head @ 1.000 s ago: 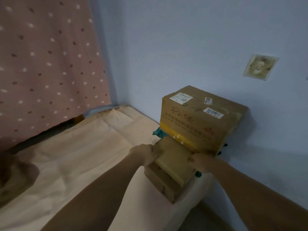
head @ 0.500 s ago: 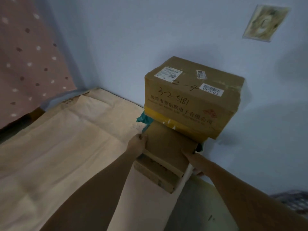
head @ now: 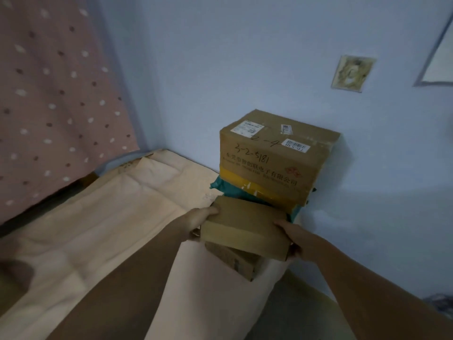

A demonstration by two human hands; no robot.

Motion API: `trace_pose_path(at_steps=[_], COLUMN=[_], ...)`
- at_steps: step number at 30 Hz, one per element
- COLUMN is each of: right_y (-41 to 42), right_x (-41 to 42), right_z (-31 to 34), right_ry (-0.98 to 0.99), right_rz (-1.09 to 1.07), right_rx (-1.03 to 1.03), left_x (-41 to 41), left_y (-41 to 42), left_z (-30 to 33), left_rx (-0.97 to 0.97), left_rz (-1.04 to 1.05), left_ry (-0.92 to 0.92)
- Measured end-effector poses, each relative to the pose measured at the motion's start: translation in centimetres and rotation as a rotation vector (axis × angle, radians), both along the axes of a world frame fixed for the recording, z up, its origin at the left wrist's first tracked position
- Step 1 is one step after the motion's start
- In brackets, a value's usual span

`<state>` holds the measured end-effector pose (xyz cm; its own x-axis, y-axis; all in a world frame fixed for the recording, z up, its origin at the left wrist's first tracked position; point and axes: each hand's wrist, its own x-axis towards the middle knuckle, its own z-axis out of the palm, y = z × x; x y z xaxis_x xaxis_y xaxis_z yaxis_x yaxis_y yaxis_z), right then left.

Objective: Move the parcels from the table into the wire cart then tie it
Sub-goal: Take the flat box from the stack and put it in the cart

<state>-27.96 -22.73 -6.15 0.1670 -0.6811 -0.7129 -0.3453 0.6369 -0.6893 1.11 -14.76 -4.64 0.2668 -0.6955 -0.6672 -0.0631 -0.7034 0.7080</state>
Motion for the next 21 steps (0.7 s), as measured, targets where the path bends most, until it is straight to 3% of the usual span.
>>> trace_pose_path(at_steps=[5,9,15,21], right_y=[2.5,4.5,7.3,14.2], right_x=[-4.2,-8.3,-16.3,-26.0], right_z=[5.1,8.8,12.8,14.0], right_ry=[-0.046,-0.071,-0.056,-0.068], right_rz=[0.066,0.076,-0.160,-0.484], right_rx=[-0.019,-0.036,-0.178,-0.279], left_x=[-3.1,-6.2,-13.9,-24.3], left_y=[2.9,3.4,1.1,-0.5], left_z=[4.2,6.6,9.6,11.6], left_rx=[0.046,-0.041,-0.225,-0.279], left_rz=[-0.042,-0.106,-0.159,-0.411], left_ry=[0.119,0.133,0.114,0.132])
